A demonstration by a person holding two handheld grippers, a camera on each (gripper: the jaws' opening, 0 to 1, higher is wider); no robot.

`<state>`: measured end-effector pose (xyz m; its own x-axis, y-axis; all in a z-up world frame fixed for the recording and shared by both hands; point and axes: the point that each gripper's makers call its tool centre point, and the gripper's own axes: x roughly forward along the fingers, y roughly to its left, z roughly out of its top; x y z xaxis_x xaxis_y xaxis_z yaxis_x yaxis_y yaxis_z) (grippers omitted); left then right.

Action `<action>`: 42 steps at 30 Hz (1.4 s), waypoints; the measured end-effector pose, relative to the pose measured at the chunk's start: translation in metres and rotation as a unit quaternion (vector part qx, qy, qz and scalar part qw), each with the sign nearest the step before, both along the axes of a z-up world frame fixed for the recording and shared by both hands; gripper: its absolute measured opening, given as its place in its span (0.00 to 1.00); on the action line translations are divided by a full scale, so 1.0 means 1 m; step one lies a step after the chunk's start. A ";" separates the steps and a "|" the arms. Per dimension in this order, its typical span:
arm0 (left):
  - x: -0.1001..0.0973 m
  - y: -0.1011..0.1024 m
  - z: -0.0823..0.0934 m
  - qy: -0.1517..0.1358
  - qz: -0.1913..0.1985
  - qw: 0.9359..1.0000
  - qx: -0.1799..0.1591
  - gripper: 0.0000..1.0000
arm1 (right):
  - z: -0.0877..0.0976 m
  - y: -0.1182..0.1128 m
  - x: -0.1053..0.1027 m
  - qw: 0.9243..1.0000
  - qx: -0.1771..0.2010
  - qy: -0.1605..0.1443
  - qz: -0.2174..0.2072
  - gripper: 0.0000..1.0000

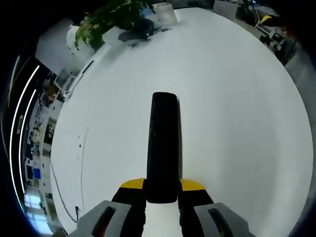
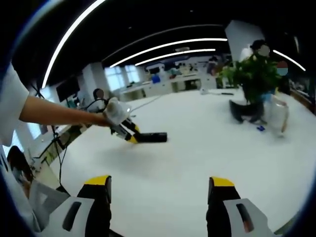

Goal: Press the specified remote control buttons in sequence, fully releasing each button before pressing the next.

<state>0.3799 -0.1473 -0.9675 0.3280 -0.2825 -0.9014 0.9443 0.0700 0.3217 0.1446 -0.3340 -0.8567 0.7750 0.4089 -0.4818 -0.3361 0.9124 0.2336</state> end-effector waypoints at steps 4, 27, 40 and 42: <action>0.008 0.002 0.000 0.003 -0.011 1.000 0.009 0.23 | -0.001 -0.001 0.000 1.000 -0.002 0.004 -0.002 0.79; 0.019 0.008 0.005 -0.007 0.078 0.995 -0.058 0.31 | -0.002 0.000 0.000 1.000 -0.014 0.003 0.001 0.79; -0.005 0.021 0.003 0.009 0.261 0.950 -0.173 0.48 | 0.003 0.000 -0.001 1.000 -0.012 -0.010 0.001 0.78; -0.011 0.024 0.001 0.009 0.271 0.944 -0.187 0.49 | 0.004 0.001 -0.001 1.000 -0.011 -0.012 0.004 0.79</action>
